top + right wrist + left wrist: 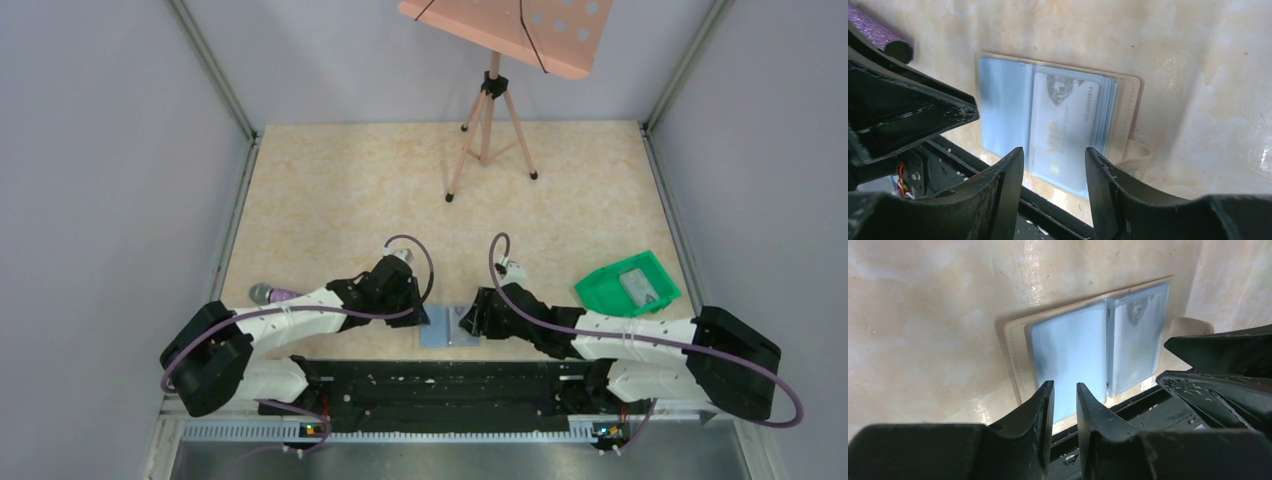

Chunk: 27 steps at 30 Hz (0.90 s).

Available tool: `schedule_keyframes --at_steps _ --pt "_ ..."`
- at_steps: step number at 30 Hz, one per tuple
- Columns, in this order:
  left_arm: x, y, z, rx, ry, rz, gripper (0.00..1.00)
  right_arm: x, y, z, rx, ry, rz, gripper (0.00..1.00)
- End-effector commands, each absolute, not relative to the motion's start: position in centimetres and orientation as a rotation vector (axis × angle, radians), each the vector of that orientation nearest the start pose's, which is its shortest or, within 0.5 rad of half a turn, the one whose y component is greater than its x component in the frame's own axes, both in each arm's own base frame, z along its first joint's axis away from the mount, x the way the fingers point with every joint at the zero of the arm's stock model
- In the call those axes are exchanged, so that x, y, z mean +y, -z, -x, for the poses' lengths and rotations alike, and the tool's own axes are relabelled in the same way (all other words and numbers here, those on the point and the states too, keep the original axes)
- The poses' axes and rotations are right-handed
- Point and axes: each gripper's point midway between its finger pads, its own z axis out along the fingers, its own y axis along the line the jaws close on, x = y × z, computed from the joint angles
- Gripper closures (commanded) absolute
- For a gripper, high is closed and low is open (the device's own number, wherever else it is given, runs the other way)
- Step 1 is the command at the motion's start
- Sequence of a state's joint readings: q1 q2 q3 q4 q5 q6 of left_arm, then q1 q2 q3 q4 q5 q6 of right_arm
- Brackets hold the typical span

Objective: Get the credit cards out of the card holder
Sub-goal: Open the card holder at the center of the board.

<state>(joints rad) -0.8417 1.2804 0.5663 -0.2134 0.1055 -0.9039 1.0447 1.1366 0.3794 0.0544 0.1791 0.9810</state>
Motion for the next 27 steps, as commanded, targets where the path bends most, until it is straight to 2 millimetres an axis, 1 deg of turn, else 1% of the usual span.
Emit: schedule_keyframes --at_steps 1,7,11,16,20,23,27 --pt "-25.3 -5.1 -16.6 2.663 0.745 0.012 0.7 26.7 -4.4 -15.9 2.407 -0.796 -0.044 0.51" --pt "-25.6 -3.5 -16.0 2.692 0.772 -0.002 0.69 26.6 -3.5 -15.8 2.431 -0.777 -0.038 0.51" --pt "-25.3 -2.4 -15.6 2.725 0.748 0.006 0.7 26.8 -3.9 -15.7 2.424 -0.8 -0.035 0.51" --pt "-25.3 -2.3 -15.6 2.721 0.757 0.013 0.72 27.7 -5.2 -15.8 2.361 -0.915 -0.039 0.51" --pt "-25.2 -2.2 -15.5 2.718 0.754 0.014 0.73 27.8 -5.1 -15.7 2.346 -0.981 -0.072 0.51" --pt "-25.1 -2.2 -15.4 2.719 0.758 0.015 0.73 27.9 -5.2 -15.6 2.343 -1.0 -0.078 0.51" --pt "-25.2 -2.2 -15.4 2.711 0.769 0.022 0.73 28.3 -6.0 -15.7 2.316 -1.034 -0.072 0.51"
